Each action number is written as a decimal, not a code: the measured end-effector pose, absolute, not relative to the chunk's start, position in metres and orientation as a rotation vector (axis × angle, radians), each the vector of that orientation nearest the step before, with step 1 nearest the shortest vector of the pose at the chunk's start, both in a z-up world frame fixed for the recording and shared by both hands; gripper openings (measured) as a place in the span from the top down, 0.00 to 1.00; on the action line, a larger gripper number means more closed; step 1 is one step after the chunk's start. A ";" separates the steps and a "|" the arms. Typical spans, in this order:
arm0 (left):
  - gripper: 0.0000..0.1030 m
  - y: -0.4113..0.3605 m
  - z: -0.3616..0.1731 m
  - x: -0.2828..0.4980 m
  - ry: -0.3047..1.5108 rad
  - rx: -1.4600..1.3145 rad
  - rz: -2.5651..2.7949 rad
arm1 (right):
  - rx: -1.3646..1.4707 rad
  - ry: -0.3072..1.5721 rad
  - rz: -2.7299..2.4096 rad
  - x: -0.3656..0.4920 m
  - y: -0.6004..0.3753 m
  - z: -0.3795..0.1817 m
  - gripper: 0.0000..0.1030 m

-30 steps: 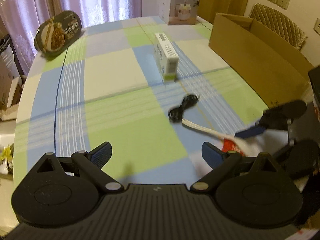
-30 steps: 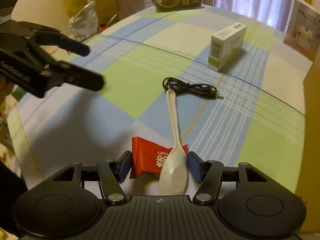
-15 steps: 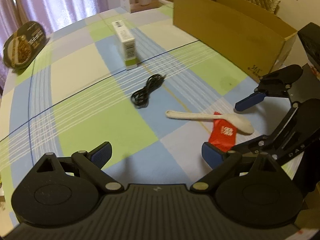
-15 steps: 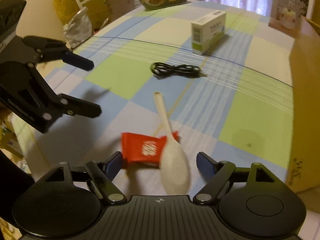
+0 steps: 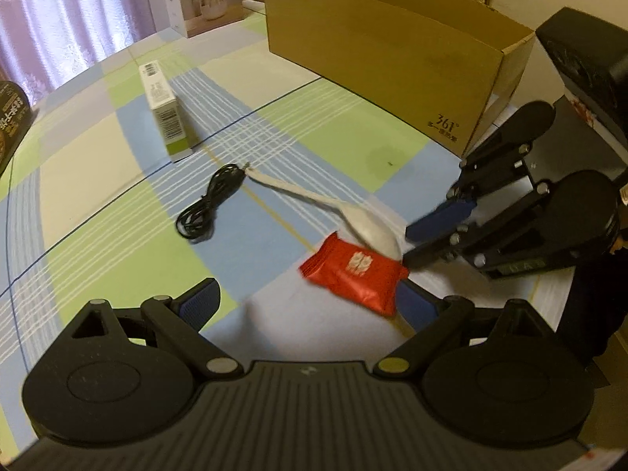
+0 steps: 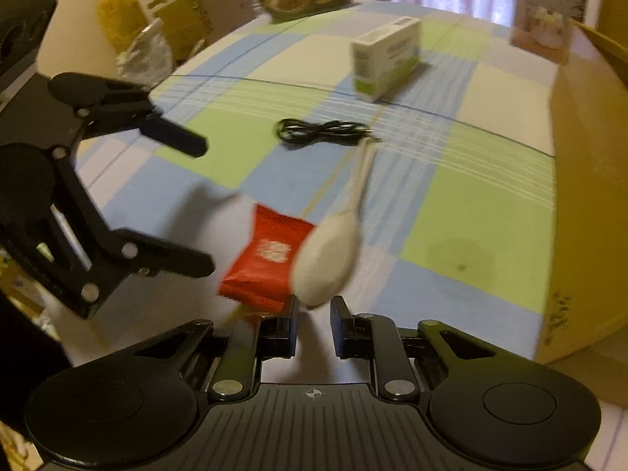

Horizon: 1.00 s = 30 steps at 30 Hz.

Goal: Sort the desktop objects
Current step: 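Grasp the white spoon and red candy packet with the right tool, then grasp the red candy packet with the left tool while the right tool keeps the spoon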

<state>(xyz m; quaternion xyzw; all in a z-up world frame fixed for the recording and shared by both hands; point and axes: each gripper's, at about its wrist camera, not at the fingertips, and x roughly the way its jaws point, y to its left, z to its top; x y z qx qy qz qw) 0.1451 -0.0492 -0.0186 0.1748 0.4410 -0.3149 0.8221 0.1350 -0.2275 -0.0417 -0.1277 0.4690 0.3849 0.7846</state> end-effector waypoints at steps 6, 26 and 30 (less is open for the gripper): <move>0.10 -0.068 -0.028 0.145 0.929 0.410 -0.727 | -0.263 1.002 0.768 0.143 -0.238 -0.042 0.78; 0.57 -0.076 -0.047 0.158 0.998 0.517 -0.830 | -0.261 0.998 0.776 0.153 -0.232 -0.042 0.56; 0.59 -0.054 -0.045 0.156 1.007 0.511 -0.748 | -0.246 0.987 0.806 0.152 -0.221 -0.041 0.56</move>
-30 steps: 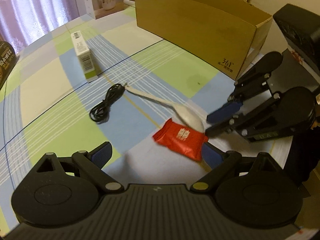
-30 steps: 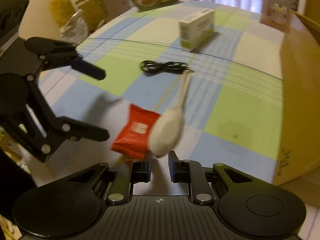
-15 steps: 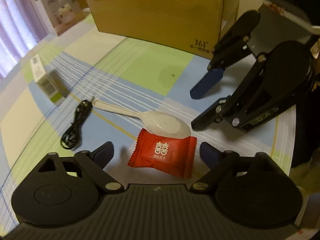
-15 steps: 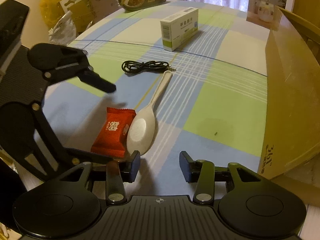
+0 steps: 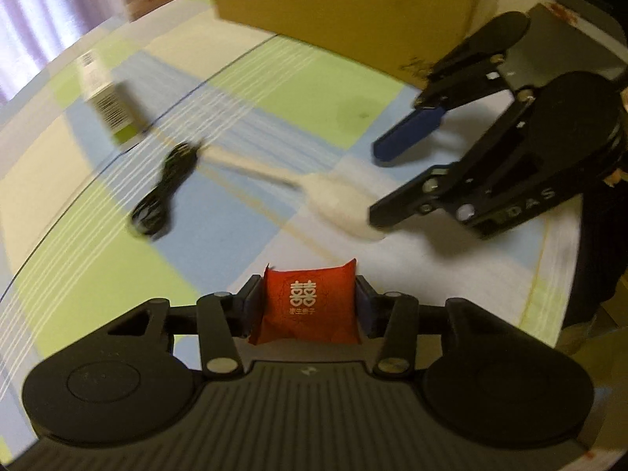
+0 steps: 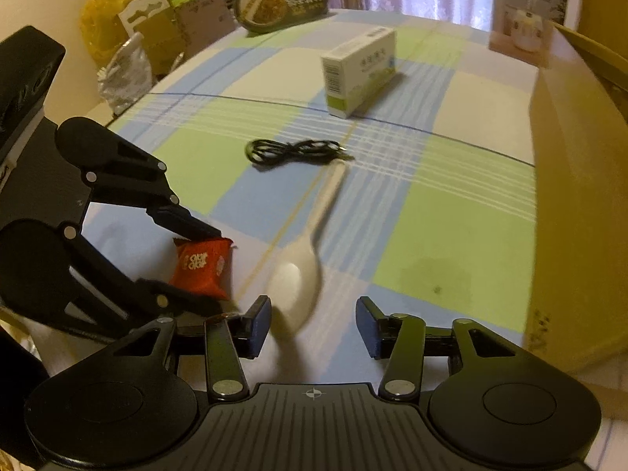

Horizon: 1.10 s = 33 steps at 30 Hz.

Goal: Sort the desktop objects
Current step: 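Grasp the red candy packet with the left tool while the right tool keeps the spoon, then carry the red packet with the left tool while the right tool carries the spoon to the cardboard box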

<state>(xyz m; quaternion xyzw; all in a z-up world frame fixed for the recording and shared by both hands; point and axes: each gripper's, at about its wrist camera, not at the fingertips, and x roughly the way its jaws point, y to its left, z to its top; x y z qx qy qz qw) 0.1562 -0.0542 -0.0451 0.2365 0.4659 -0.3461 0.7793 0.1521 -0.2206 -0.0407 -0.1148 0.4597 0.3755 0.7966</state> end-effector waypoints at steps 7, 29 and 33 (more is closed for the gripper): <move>0.59 -0.026 -0.042 0.171 1.049 0.385 -0.576 | -0.256 0.959 0.816 0.150 -0.197 -0.049 0.56; 0.60 -0.024 -0.035 0.175 1.022 0.299 -0.553 | -0.316 0.825 0.717 0.136 -0.198 -0.038 0.72; 0.60 -0.027 -0.032 0.176 1.011 0.289 -0.552 | -0.304 0.802 0.709 0.137 -0.202 -0.032 0.72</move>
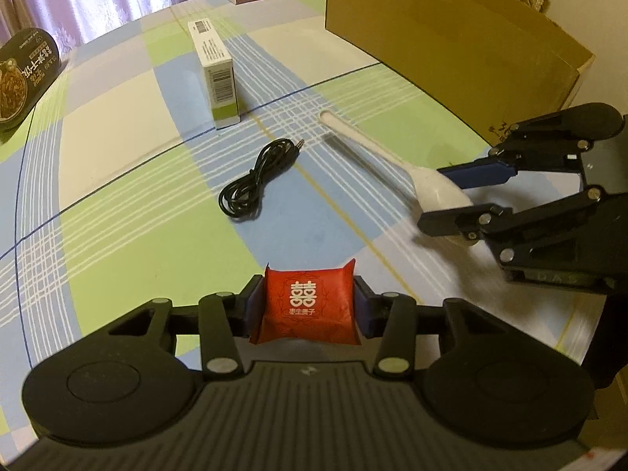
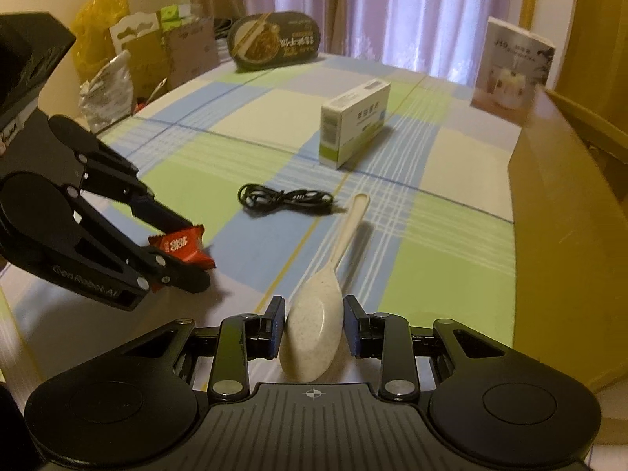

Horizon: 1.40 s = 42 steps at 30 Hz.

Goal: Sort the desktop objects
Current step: 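Carry the red packet with the left tool while the right tool carries the spoon to the cardboard box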

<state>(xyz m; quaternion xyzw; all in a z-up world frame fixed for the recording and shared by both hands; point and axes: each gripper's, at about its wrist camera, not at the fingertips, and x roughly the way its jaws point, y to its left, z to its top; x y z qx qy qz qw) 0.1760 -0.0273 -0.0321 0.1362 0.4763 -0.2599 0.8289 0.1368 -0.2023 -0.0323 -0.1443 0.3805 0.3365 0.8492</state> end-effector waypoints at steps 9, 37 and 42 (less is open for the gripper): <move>0.61 -0.030 -0.016 0.183 0.958 0.264 -0.521 | -0.296 0.733 0.699 0.139 -0.206 -0.016 0.72; 0.61 -0.065 0.081 0.203 0.744 0.196 -0.471 | -0.267 0.565 0.634 0.152 -0.228 0.052 0.72; 0.61 -0.073 0.087 0.205 0.728 0.181 -0.471 | -0.275 0.540 0.616 0.160 -0.232 0.063 0.72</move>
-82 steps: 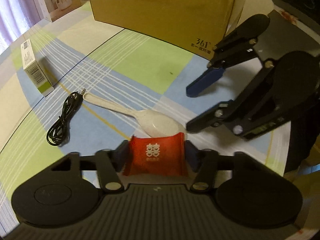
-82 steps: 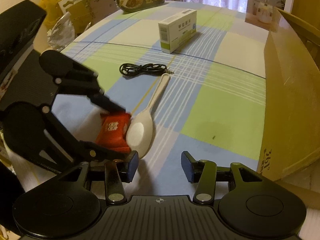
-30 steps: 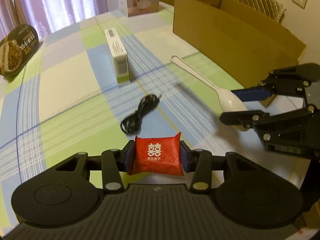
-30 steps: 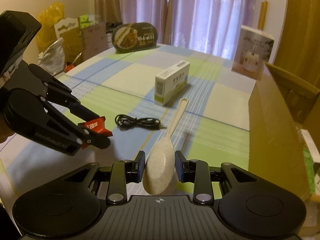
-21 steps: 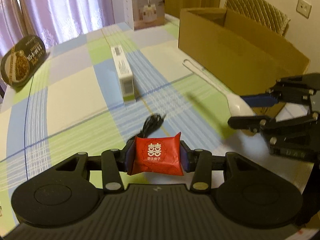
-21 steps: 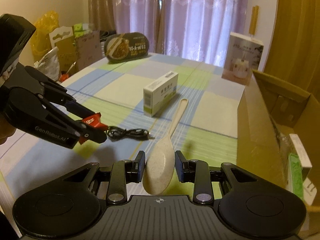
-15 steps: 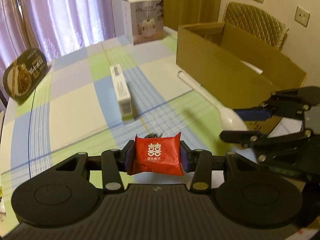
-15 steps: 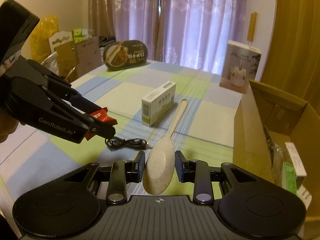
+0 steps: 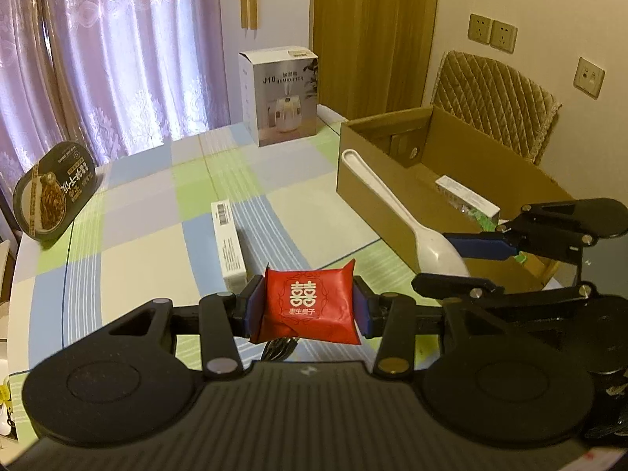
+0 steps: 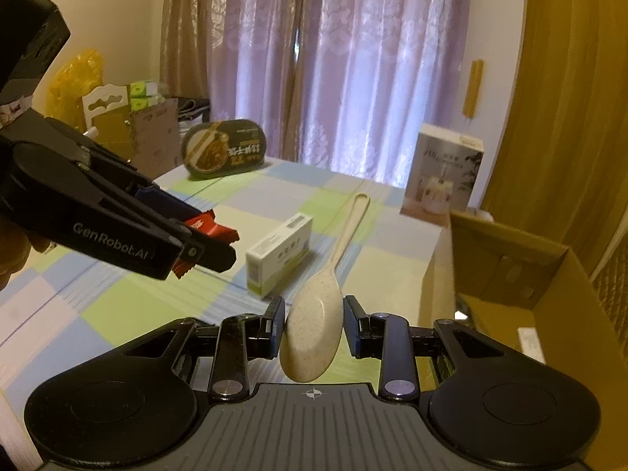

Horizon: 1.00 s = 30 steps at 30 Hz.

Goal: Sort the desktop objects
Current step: 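Carry the red packet with the left tool while the right tool carries the spoon to the cardboard box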

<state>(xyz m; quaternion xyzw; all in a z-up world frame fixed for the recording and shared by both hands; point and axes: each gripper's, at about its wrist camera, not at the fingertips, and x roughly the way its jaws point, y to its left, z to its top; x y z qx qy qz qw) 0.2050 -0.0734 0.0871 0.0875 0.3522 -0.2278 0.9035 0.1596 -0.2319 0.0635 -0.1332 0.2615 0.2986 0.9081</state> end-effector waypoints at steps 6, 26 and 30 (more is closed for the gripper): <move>0.61 -0.082 0.090 0.210 0.720 0.165 -0.474 | -0.302 0.512 0.613 0.166 -0.236 0.074 0.72; 0.61 -0.135 0.100 0.226 0.684 0.114 -0.552 | -0.220 0.480 0.487 0.191 -0.285 0.089 0.72; 0.61 -0.151 0.101 0.228 0.674 0.102 -0.581 | -0.193 0.477 0.447 0.195 -0.304 0.092 0.72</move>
